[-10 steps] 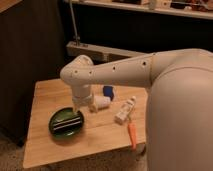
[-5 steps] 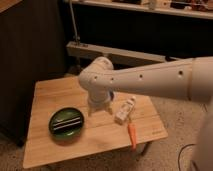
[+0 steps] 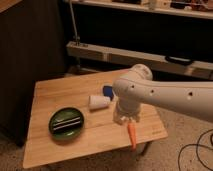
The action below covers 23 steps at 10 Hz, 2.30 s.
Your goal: Drag the pepper across the table
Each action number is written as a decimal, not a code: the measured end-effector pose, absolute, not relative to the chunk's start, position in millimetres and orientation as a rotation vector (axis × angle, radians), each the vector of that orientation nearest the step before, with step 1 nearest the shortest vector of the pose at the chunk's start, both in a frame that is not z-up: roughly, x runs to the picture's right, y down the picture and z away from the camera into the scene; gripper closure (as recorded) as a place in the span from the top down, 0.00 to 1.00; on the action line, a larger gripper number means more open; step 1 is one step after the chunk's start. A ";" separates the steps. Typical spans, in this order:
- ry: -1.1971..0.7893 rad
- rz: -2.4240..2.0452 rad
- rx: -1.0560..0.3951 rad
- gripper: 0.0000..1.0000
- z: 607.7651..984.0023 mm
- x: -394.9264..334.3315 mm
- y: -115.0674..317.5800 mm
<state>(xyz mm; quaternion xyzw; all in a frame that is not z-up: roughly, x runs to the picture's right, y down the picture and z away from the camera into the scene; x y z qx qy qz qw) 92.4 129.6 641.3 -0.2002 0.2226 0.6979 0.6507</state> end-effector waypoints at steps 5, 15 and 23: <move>0.466 1.563 -0.468 0.65 650.4 94.3 126.9; 0.422 1.444 -0.532 0.65 747.3 155.7 151.8; 0.399 1.419 -0.569 0.65 787.6 154.9 192.9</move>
